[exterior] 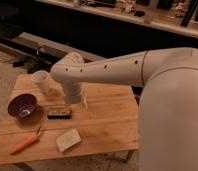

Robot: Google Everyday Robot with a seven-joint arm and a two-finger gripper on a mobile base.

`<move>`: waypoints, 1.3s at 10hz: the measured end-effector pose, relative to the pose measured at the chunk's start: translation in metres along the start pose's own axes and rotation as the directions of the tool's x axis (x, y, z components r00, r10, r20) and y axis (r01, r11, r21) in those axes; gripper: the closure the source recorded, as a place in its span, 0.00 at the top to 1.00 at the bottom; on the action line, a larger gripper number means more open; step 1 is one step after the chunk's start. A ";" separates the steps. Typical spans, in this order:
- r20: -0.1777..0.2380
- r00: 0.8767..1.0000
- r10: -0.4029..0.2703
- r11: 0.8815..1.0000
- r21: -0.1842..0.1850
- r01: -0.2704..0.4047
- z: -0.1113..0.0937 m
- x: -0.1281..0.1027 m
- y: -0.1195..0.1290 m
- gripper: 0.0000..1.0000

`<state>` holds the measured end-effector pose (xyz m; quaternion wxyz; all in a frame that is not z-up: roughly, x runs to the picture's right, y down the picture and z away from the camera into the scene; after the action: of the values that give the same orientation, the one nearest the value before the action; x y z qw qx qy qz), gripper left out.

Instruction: Place the ceramic cup in the ceramic bowl

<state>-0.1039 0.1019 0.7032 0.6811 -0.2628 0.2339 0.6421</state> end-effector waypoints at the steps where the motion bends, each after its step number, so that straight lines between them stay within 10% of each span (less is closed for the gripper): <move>1: 0.000 1.000 0.000 1.000 0.000 0.000 0.000 0.000 0.000 0.65; 9: 0.014 0.999 -0.034 0.999 0.001 0.034 -0.002 -0.008 0.006 0.65; 13: 0.082 0.977 -0.195 0.980 -0.033 0.198 -0.020 -0.035 0.078 0.65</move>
<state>-0.1837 0.0653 0.7064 0.7445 -0.2730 0.1667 0.5860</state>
